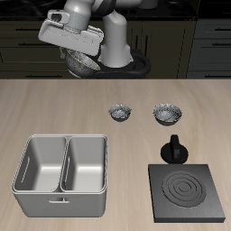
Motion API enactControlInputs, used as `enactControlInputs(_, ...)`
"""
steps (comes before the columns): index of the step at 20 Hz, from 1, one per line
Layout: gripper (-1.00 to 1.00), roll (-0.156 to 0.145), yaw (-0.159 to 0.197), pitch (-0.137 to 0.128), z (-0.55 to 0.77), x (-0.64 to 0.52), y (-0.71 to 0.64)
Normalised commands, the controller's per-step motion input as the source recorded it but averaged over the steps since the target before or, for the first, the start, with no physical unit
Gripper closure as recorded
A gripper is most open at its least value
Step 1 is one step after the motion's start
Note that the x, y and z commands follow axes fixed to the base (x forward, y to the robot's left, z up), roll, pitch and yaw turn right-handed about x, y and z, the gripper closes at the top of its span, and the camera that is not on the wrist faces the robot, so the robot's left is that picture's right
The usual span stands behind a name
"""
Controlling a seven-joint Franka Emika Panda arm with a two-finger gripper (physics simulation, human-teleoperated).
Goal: Turn off the stove and place the largest bowl in the left side of the drainer and the medium bowl in the right side
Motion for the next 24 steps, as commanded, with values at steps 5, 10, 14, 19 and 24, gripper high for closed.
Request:
enactControlInputs(5, 1.0, -0.038, -0.042, -0.011, 0.23, 0.17, -0.04)
enactControlInputs(10, 1.0, -0.047, -0.024, -0.038, 0.19, 0.27, 0.11)
enactControlInputs(14, 1.0, -0.001, -0.016, -0.018, 0.13, 0.28, 0.08)
enactControlInputs(19, 1.0, 0.006, -0.04, -0.003, 0.12, 0.54, 0.16)
enactControlInputs(24, 1.0, 0.064, 0.015, 0.032, 0.02, 0.59, 0.11)
